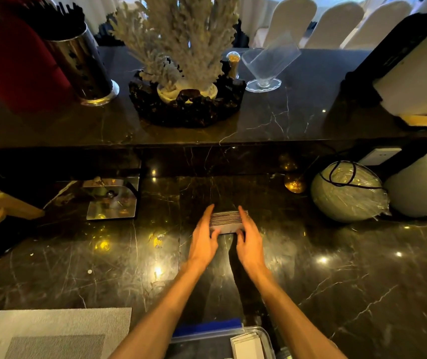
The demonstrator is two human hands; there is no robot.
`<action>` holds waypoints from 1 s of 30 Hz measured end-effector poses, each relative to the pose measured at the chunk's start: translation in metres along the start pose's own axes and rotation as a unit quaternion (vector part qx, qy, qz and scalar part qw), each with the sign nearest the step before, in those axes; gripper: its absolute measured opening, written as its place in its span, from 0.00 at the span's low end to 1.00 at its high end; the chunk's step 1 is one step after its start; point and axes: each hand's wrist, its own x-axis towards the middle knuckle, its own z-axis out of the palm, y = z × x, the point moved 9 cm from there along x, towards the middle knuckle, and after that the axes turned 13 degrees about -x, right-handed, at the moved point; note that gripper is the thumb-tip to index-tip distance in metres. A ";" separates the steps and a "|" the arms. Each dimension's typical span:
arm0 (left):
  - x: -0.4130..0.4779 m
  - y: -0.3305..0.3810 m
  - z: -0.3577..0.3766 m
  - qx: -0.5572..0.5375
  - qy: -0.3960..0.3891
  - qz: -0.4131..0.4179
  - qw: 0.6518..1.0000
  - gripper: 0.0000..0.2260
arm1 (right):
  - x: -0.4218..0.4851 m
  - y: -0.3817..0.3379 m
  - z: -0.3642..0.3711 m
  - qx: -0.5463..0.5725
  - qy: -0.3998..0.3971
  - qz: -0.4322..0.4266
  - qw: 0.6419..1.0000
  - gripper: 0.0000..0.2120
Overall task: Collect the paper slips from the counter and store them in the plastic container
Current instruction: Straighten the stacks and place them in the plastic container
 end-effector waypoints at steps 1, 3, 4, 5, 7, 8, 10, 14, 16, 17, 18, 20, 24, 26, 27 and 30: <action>0.000 0.000 0.003 0.014 0.001 0.004 1.000 0.29 | -0.002 0.002 0.003 -0.007 0.001 0.002 1.000 0.33; 0.000 0.000 0.005 0.031 0.014 -0.003 0.999 0.30 | -0.003 0.003 0.006 -0.018 0.007 0.000 1.000 0.33; -0.001 0.000 0.006 0.030 0.020 -0.010 0.999 0.31 | -0.003 0.002 0.006 -0.021 0.012 -0.004 1.000 0.33; -0.001 0.001 0.007 0.024 0.024 -0.014 0.999 0.31 | -0.003 0.001 0.007 -0.022 0.018 -0.007 1.000 0.33; -0.002 0.001 0.007 0.003 0.028 -0.018 0.999 0.32 | -0.002 0.000 0.008 -0.017 0.023 -0.003 1.000 0.33; -0.003 0.001 0.007 -0.007 0.032 -0.017 0.999 0.32 | -0.002 0.001 0.008 -0.013 0.023 0.003 1.000 0.33; -0.004 0.004 0.004 -0.017 0.047 -0.004 0.999 0.31 | 0.000 0.003 0.007 -0.009 0.028 0.018 0.999 0.34; -0.003 0.015 -0.001 -0.026 0.070 0.053 0.996 0.29 | 0.004 -0.001 -0.003 -0.010 0.057 -0.009 0.998 0.34; -0.003 0.012 0.001 -0.025 0.066 0.039 0.997 0.29 | 0.002 0.001 0.002 -0.017 0.028 -0.016 0.999 0.35; -0.004 0.008 0.002 -0.027 0.065 0.025 0.997 0.29 | 0.000 0.003 0.005 -0.021 0.016 -0.015 1.000 0.35; -0.006 0.006 0.003 -0.029 0.067 0.020 0.997 0.29 | -0.002 0.004 0.006 -0.022 0.017 -0.015 1.000 0.35; -0.009 0.009 0.003 -0.037 0.078 0.039 0.996 0.29 | -0.003 0.004 -0.001 -0.021 0.047 -0.022 0.998 0.34; -0.008 0.008 0.002 -0.048 0.072 0.047 0.995 0.29 | -0.006 0.007 0.004 -0.017 0.020 -0.043 0.999 0.34; -0.011 0.004 0.003 -0.059 0.065 0.021 0.996 0.28 | -0.009 0.009 0.014 -0.019 -0.027 -0.040 0.999 0.37; -0.011 0.006 0.001 -0.061 0.069 0.029 0.995 0.28 | -0.007 0.008 0.014 -0.016 -0.026 -0.046 0.998 0.38; -0.012 0.015 -0.005 -0.061 0.089 0.076 0.991 0.28 | -0.002 0.001 0.003 -0.015 0.018 -0.065 0.998 0.36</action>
